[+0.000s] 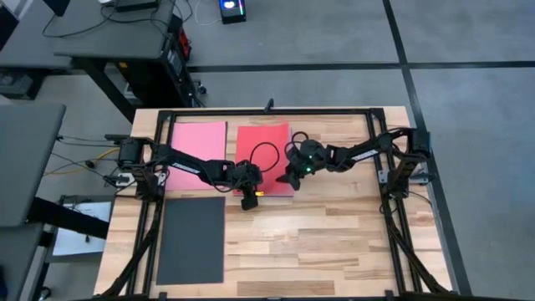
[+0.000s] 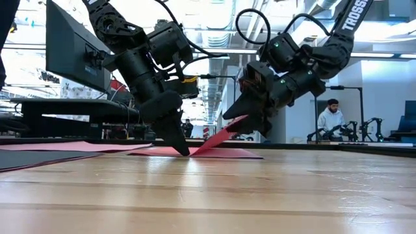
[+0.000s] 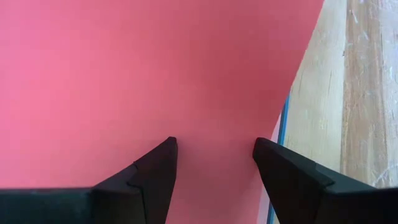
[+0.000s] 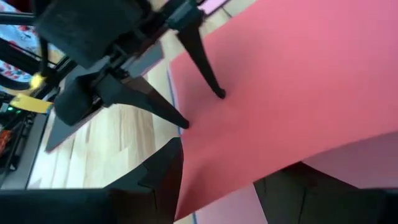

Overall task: Organize paper
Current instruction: Move the red paper to the top right of the table

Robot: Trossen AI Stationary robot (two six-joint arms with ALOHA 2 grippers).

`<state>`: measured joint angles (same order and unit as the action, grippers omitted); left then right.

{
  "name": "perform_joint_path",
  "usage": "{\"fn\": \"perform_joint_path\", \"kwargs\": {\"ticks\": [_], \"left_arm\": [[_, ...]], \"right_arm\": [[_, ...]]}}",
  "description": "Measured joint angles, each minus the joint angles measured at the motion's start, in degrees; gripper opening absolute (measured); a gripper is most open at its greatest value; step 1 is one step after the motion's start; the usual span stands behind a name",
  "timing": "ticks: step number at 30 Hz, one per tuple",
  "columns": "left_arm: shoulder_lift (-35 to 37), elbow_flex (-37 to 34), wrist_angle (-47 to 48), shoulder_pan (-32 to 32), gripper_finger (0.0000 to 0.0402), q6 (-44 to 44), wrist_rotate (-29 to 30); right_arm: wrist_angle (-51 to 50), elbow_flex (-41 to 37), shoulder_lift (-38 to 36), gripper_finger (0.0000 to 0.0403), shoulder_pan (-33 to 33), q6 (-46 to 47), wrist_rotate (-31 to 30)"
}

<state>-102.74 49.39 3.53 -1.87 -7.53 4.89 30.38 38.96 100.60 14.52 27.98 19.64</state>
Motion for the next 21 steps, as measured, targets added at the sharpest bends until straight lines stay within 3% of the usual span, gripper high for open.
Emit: {"fn": "perform_joint_path", "kwargs": {"ticks": [5,13,21], "left_arm": [[0.0,0.0,0.0,0.0,0.0201,0.0,0.0],[0.6,0.0,0.0,-0.1,0.0201,0.1,-0.1],[4.9,2.1,7.1,-0.1,0.0201,0.7,0.9]], "right_arm": [[-0.1,0.0,0.0,0.0117,0.3,0.2,0.0],[0.2,0.0,0.0,0.0009,1.0,0.0,0.0],[2.1,0.1,-0.1,0.0001,1.0,0.1,-0.1]]}}
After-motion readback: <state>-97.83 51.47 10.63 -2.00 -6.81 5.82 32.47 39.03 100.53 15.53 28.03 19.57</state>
